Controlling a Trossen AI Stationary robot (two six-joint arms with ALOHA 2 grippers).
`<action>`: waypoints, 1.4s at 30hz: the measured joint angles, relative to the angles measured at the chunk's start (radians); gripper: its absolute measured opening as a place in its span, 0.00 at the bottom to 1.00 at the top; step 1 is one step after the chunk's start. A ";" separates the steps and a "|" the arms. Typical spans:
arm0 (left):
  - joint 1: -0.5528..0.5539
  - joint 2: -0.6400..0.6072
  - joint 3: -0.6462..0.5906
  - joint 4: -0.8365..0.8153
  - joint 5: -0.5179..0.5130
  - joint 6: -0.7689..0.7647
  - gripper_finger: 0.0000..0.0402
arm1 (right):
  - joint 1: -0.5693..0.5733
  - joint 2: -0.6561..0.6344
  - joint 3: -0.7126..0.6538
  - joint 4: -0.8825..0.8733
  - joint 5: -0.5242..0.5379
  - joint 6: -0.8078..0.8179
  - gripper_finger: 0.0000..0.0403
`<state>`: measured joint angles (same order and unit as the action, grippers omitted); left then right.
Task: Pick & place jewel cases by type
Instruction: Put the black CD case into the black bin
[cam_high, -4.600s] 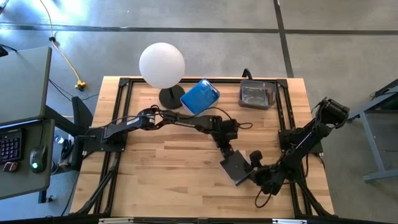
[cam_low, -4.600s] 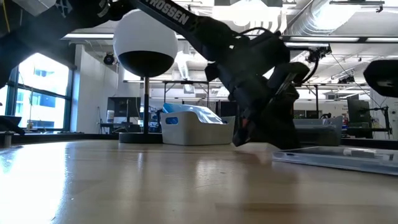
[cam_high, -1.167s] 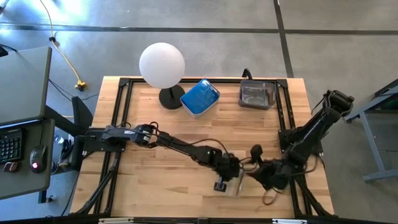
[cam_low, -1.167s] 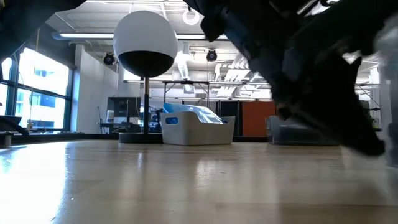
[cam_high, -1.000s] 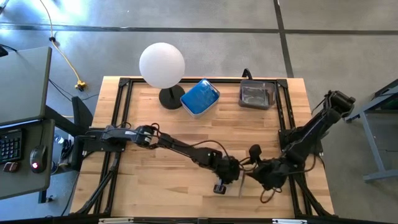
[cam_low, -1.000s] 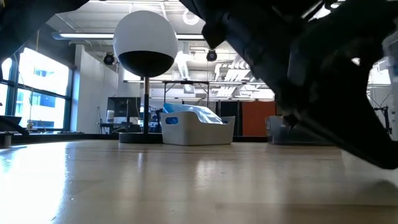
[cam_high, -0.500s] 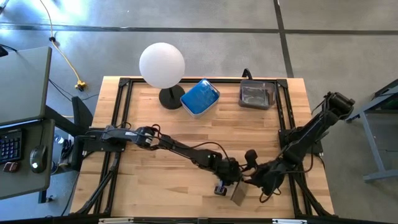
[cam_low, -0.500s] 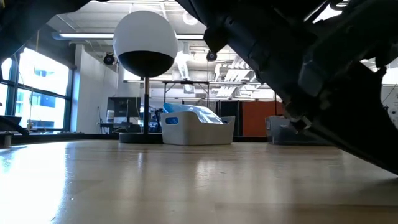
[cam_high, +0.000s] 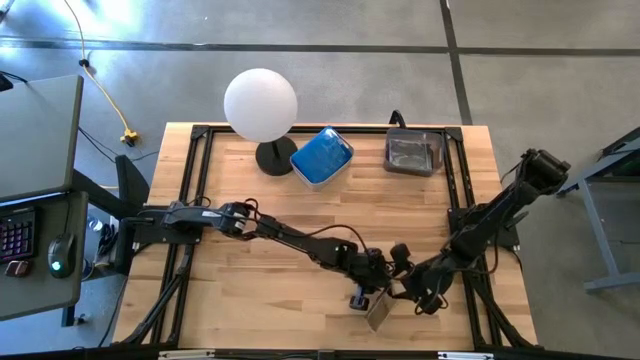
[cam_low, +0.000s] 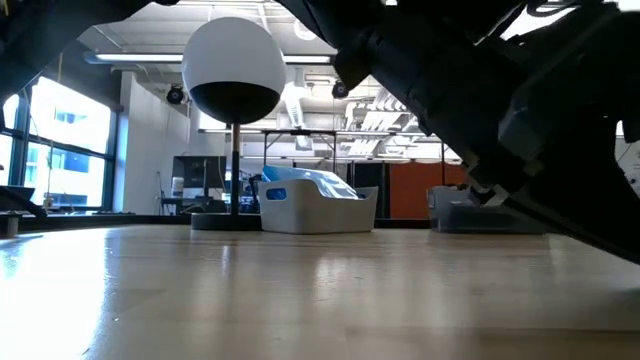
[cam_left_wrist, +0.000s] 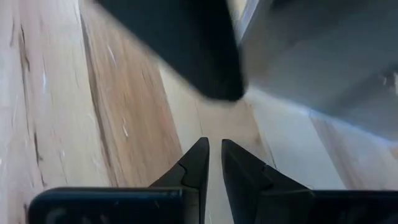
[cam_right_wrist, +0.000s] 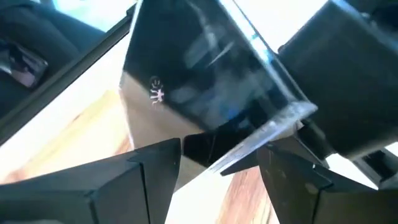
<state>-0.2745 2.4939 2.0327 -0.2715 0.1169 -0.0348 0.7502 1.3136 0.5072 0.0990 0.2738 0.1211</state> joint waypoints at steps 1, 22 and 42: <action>0.000 0.000 0.000 0.007 0.000 0.000 0.11 | -0.006 0.000 0.000 0.003 -0.005 0.013 0.52; 0.026 -0.007 0.005 -0.125 -0.022 0.132 0.11 | -0.122 0.002 0.000 0.071 -0.416 0.010 0.10; 0.051 -0.295 0.001 -0.711 -0.444 -0.079 0.11 | -0.122 0.001 0.002 0.081 -0.375 0.000 0.05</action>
<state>-0.2230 2.1993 2.0335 -0.9827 -0.3275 -0.1136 0.6286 1.3148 0.5091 0.1796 -0.1014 0.1207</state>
